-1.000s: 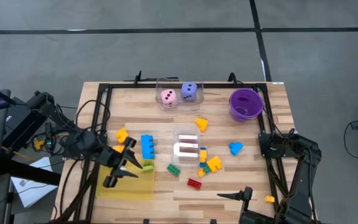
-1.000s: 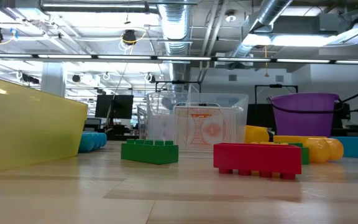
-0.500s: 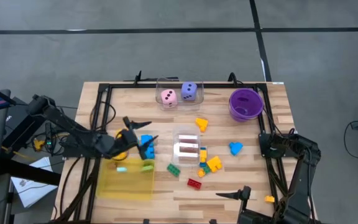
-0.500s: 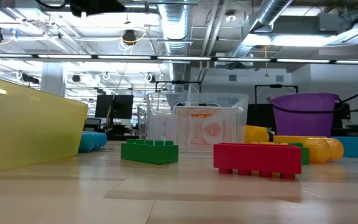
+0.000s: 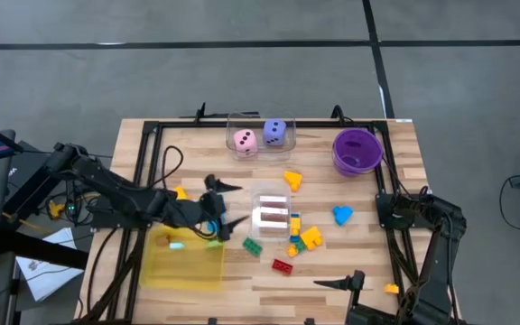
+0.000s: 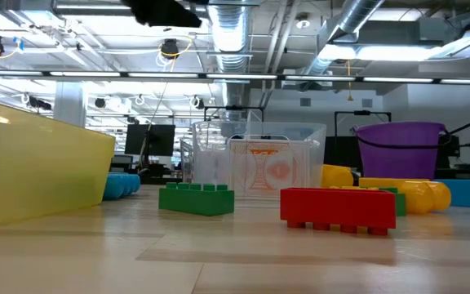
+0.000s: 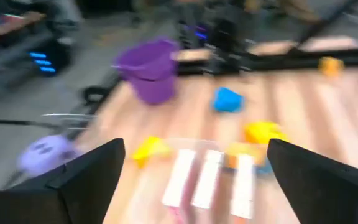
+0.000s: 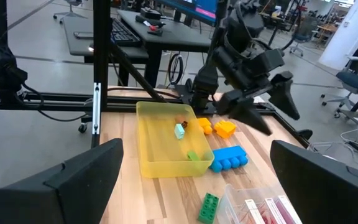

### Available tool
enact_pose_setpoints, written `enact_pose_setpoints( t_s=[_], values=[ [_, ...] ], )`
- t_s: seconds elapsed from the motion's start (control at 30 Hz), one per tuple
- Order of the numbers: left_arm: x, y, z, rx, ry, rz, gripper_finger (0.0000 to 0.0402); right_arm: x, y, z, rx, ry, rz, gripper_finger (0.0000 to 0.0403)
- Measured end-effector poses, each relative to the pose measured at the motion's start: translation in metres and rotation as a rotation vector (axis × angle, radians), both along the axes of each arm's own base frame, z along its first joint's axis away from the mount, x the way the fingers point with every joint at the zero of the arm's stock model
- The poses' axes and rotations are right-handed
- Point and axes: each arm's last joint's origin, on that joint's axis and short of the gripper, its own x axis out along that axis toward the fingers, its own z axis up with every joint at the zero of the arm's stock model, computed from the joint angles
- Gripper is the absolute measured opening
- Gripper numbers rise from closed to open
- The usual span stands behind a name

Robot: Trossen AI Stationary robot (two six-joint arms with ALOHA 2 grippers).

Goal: Pick & Place Toys
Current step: Put the green game piece into the yellow bin

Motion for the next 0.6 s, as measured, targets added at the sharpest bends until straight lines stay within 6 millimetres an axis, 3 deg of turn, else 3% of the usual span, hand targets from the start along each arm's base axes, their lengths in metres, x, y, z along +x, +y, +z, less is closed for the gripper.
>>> enact_pose_setpoints(
  t_s=[0.1,0.23,0.47,0.6],
  values=[
    [0.007,0.001,0.003,-0.057,0.095,-0.16,0.0396,0.0,0.0,0.0,0.002,-0.001,0.001,0.04],
    [0.011,-0.01,-0.009,-0.13,0.181,-0.371,0.0389,-0.001,0.0,0.0,0.002,-0.001,0.002,0.04],
    [0.011,-0.058,-0.038,-0.068,0.288,-0.716,0.0388,-0.001,0.0,0.0,0.002,-0.001,0.001,0.04],
    [0.012,-0.084,-0.055,-0.031,0.295,-0.821,0.0388,-0.001,0.0,0.0,0.002,-0.001,0.001,0.04]
  ],
)
